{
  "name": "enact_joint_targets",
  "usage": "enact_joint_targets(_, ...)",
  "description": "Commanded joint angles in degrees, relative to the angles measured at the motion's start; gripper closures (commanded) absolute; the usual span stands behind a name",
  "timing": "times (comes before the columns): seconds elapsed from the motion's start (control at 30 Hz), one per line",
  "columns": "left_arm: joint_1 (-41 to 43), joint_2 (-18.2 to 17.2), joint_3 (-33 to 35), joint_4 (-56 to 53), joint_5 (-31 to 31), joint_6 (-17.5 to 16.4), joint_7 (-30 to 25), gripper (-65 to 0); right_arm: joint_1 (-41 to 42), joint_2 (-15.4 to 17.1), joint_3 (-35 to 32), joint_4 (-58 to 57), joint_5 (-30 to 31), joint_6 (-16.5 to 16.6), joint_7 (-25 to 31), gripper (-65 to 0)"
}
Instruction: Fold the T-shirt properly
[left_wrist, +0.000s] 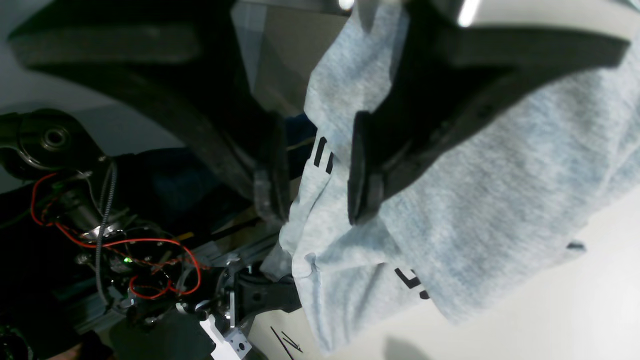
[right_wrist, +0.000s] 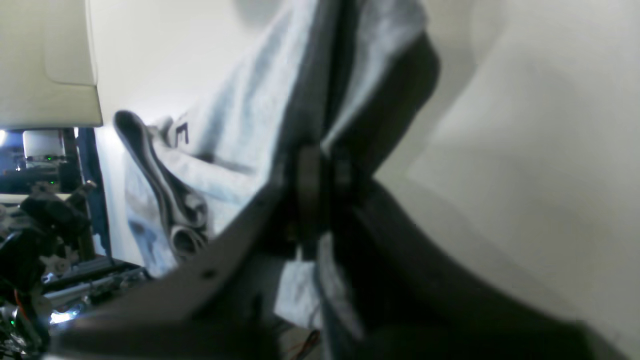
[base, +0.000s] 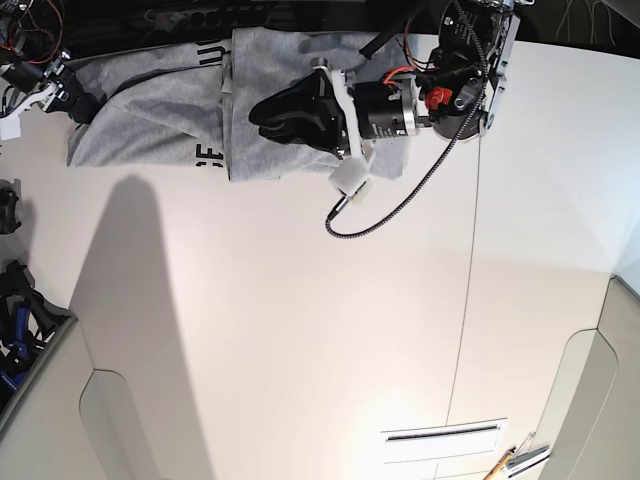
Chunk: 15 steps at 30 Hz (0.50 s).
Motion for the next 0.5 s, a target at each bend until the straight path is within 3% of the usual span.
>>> enact_joint_targets(0.0, -0.4, 0.0, -0.9, 1.2, -1.5, -0.5, -0.1, -23.1, 0.3, 1.0, 0.3, 0.7, 1.5, 0.2, 0.4, 0.0)
enact_joint_targets(0.13, 0.4, -0.5, -5.0, 1.2, -2.0, -0.5, 2.0, -23.0, 2.2, 1.0, 0.3, 0.9, 2.3, 0.2, 0.3, 0.0)
enact_joint_targets(0.33, 3.4, -4.5, -14.9, 1.2, -1.8, -0.5, 2.2, -22.8, 4.6, 0.9, 0.3, 2.9, 6.5, 0.2, -3.5, 0.0)
enact_joint_targets(0.47, 6.2, -6.7, -24.0, 1.2, 0.0, -0.5, 2.4, -15.7, 4.4, 0.5, 0.3, 7.6, 7.0, 0.2, -5.6, 0.0)
